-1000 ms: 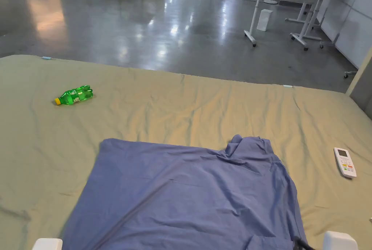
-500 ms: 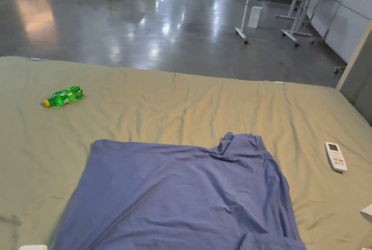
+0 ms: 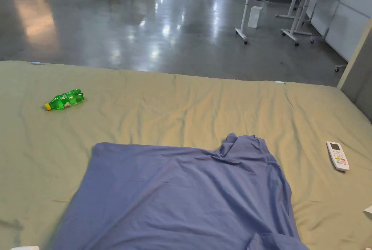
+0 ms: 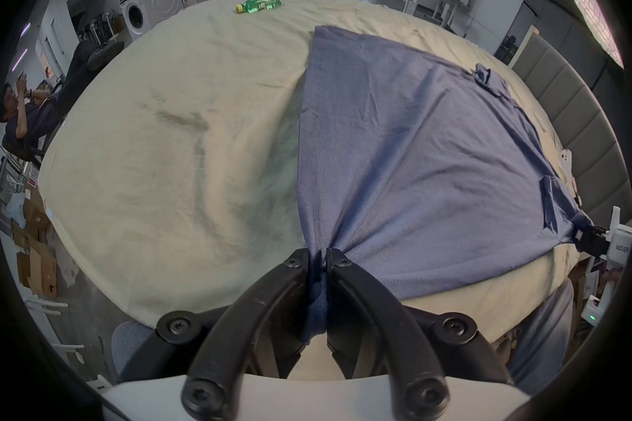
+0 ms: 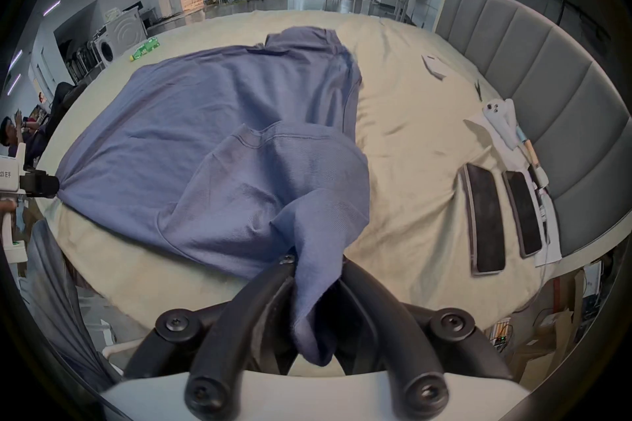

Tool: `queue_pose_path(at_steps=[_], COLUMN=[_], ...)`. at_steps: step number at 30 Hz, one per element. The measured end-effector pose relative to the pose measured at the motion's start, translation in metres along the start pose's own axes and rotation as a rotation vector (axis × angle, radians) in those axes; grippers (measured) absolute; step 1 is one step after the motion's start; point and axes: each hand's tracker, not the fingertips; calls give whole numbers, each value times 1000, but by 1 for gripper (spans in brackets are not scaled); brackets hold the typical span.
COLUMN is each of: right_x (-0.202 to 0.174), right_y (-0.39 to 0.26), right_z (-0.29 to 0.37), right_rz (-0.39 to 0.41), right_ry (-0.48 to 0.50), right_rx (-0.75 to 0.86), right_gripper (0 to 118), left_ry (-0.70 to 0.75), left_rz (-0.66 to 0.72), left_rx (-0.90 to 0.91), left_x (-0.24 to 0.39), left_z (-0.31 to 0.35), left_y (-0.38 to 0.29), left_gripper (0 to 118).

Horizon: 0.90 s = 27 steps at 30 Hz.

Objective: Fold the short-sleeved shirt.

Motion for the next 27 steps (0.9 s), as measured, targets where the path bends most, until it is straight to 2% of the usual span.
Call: queue_pose_path(at_steps=[11,15,20,22,27], right_x=[3,2,-3,-4,-1], right_y=[-5,5,45,65,113], right_z=[40,39,31,20,-19], right_rz=[-8,-18,-25,-11,-35], right_ry=[-43,-64,-83,-93,-102], right_rx=[-20,25,102,111,139], right_gripper=[9,9,9,9,9], left_ry=[-47,-40,-25,-3,0], left_rz=[-3,2,0,-21,-11], left_rx=[30,71,136,159,182], left_x=[-5,-5,0,4,10], left_z=[37,39,27,15,-21], left_y=[-4,5,37,55,99], left_gripper=[8,8,8,8,8])
